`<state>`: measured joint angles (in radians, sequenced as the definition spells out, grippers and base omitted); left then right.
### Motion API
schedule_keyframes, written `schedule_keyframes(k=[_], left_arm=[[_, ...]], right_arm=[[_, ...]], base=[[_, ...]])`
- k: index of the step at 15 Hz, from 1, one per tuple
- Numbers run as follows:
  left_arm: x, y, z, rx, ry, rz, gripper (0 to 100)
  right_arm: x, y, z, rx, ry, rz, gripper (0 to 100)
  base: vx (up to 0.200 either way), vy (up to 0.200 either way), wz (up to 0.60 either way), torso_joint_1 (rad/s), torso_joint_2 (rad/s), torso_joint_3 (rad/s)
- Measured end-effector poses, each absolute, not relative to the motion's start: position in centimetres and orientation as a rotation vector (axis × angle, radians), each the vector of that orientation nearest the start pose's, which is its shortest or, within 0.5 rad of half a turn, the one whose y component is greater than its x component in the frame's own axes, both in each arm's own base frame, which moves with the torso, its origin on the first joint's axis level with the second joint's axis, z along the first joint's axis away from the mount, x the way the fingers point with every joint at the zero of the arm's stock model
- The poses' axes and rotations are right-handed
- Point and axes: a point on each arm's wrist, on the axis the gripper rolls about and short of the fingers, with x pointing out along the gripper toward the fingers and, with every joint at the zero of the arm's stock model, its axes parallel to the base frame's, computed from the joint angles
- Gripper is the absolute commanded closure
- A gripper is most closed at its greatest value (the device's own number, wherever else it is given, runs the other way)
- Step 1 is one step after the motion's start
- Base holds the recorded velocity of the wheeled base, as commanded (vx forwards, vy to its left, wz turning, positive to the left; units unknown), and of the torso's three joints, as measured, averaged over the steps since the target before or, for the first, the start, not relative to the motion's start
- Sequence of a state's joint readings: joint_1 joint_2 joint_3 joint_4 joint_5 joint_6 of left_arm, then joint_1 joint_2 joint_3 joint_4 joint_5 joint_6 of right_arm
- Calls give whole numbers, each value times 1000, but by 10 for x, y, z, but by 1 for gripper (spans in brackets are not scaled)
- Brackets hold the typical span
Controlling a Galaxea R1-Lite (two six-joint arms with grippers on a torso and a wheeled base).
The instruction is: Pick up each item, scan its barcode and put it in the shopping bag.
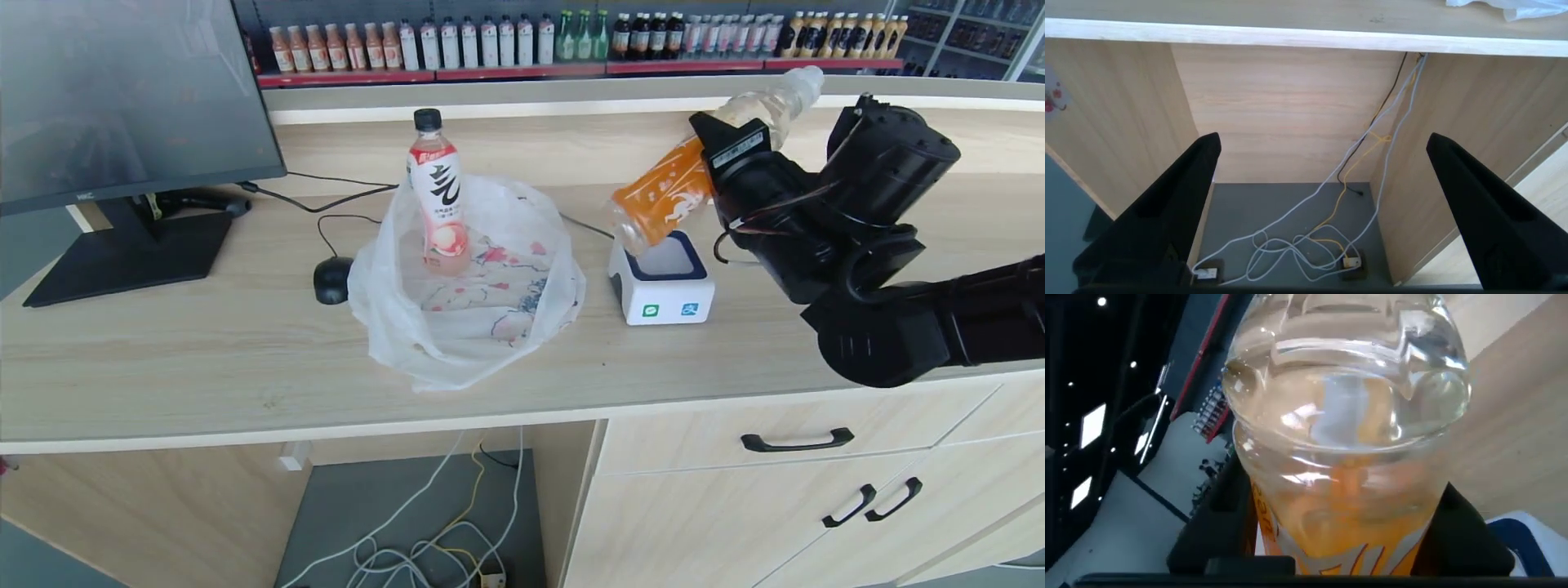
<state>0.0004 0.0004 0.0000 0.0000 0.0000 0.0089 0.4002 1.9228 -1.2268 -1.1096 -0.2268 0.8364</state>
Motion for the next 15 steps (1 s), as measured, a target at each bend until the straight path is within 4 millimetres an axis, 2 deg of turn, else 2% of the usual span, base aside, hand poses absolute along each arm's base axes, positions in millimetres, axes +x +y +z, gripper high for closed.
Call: schedule_keyframes(k=[3,6,10,15], left_arm=[[-23,0,75,9,0,1,0],[-23,0,75,9,0,1,0],[-23,0,75,9,0,1,0],[-23,0,75,9,0,1,0]], right_arm=[[351,139,247,1028,-224,299,100],[350,141,240,1060,-196,299,100],[352,141,247,1080,-216,318,100],[359,130,249,1198,-226,309,100]], base=[[0,0,0,0,0,0],[0,0,0,0,0,0],[0,0,0,0,0,0],[0,0,0,0,0,0]])
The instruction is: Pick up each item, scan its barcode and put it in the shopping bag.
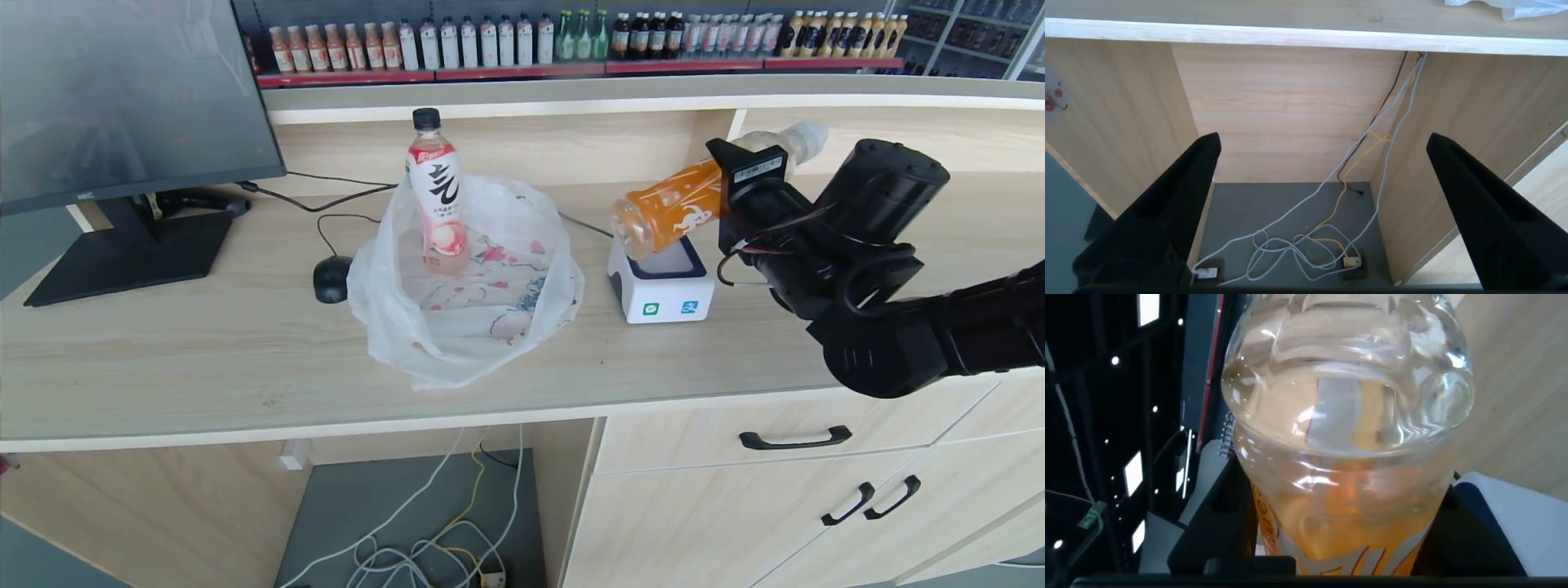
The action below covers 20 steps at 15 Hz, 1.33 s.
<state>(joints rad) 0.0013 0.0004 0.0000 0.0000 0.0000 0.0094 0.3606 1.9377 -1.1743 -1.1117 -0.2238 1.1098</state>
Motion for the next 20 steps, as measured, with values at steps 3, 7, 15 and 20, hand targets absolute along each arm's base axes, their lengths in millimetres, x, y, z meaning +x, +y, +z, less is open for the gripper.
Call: schedule_keyframes(k=[3,7,15,20], left_arm=[[-23,0,75,9,0,1,0],[-23,0,75,9,0,1,0],[-23,0,75,9,0,1,0],[-23,0,75,9,0,1,0]], right_arm=[[365,121,243,1241,-219,283,100],[371,113,235,1259,-205,250,100],[376,106,229,1265,-198,235,100],[378,103,227,1275,-197,225,100]], base=[[0,0,0,0,0,0],[0,0,0,0,0,0],[0,0,0,0,0,0],[0,0,0,0,0,0]])
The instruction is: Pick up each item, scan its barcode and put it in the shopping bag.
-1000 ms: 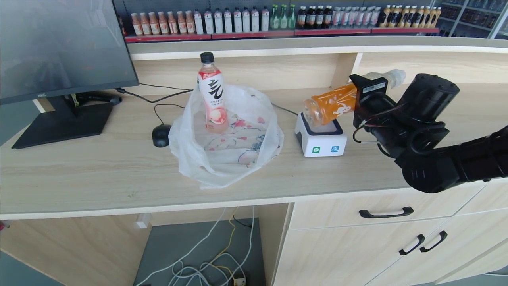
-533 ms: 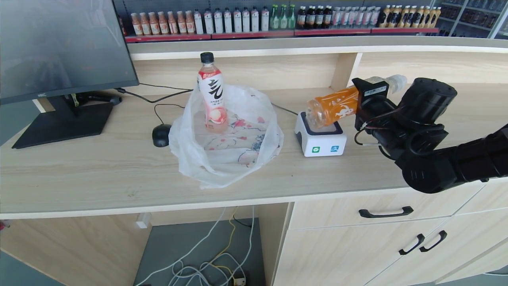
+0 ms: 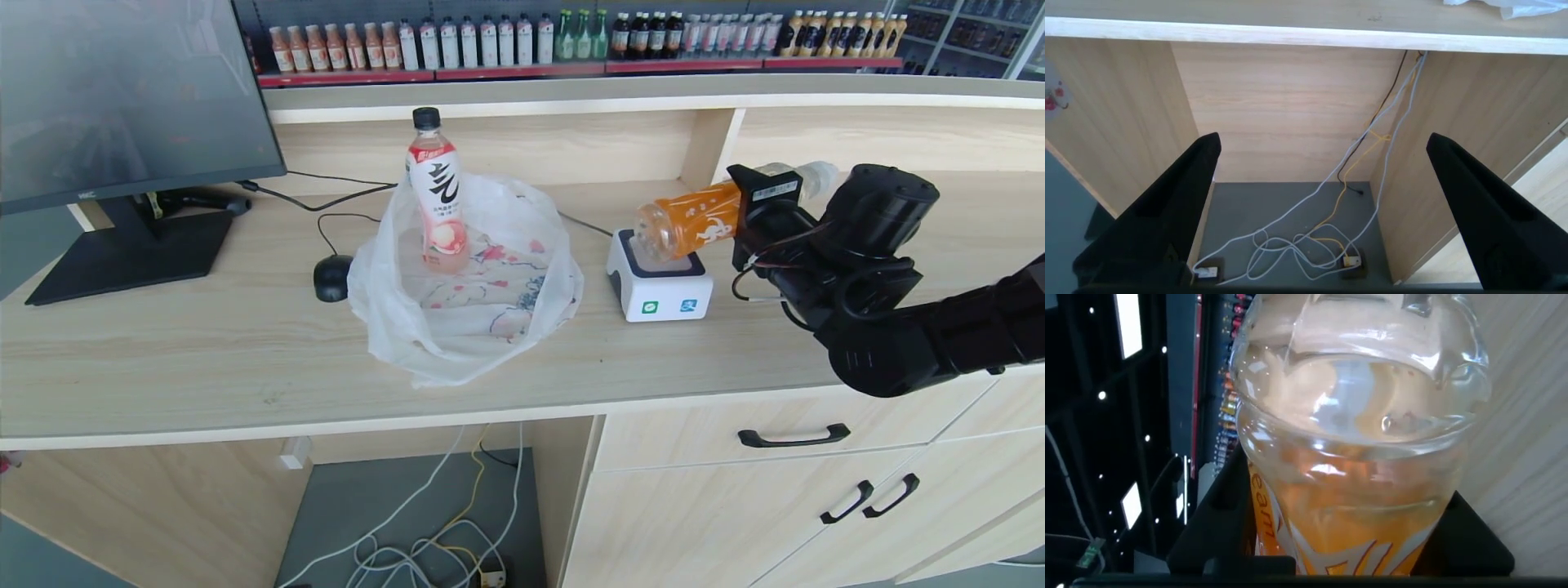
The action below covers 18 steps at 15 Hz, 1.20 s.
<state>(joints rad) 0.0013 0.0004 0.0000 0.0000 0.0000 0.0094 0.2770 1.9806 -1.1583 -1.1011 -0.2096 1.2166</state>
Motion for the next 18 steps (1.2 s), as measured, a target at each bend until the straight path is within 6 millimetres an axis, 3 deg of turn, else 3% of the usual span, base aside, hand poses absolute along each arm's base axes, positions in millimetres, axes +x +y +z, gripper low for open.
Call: schedule_keyframes(k=[12,18], left_arm=[[-23,0,75,9,0,1,0],[-23,0,75,9,0,1,0]], right_arm=[[374,103,234,1278,-210,236,100],[355,125,255,1158,-222,337,100]], base=[[0,0,0,0,0,0],[0,0,0,0,0,0]])
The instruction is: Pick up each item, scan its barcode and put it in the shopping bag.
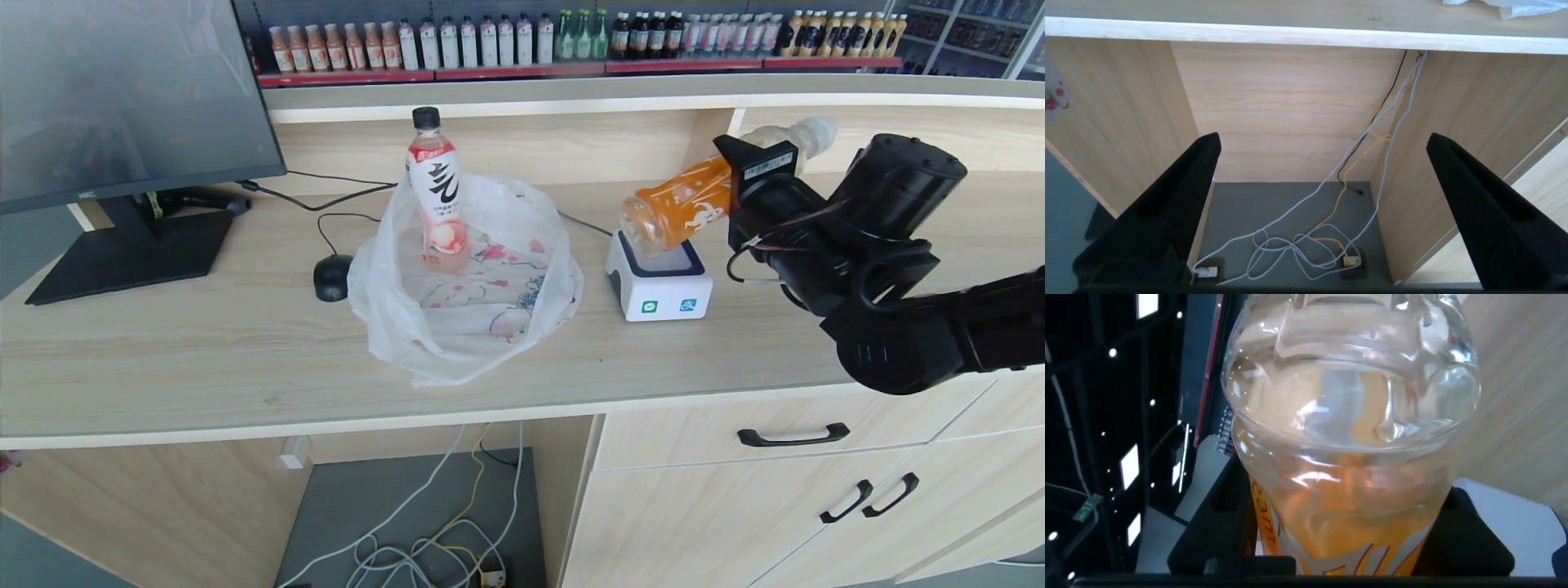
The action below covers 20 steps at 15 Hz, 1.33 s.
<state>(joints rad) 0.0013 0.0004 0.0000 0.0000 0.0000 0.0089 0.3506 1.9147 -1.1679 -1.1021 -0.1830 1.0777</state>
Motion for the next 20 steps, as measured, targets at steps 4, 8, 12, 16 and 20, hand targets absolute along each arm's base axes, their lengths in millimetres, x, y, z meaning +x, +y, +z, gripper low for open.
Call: schedule_keyframes(k=[4,8,12,16,20], left_arm=[[-23,0,75,9,0,1,0],[-23,0,75,9,0,1,0],[-23,0,75,9,0,1,0],[-23,0,75,9,0,1,0],[-23,0,75,9,0,1,0]], right_arm=[[333,142,274,999,-267,392,100],[306,148,285,757,-310,404,100],[290,146,286,491,-372,369,100],[283,145,292,221,-441,314,100],[278,146,290,49,-486,347,100]], base=[[0,0,0,0,0,0],[0,0,0,0,0,0],[0,0,0,0,0,0],[0,0,0,0,0,0],[0,0,0,0,0,0]])
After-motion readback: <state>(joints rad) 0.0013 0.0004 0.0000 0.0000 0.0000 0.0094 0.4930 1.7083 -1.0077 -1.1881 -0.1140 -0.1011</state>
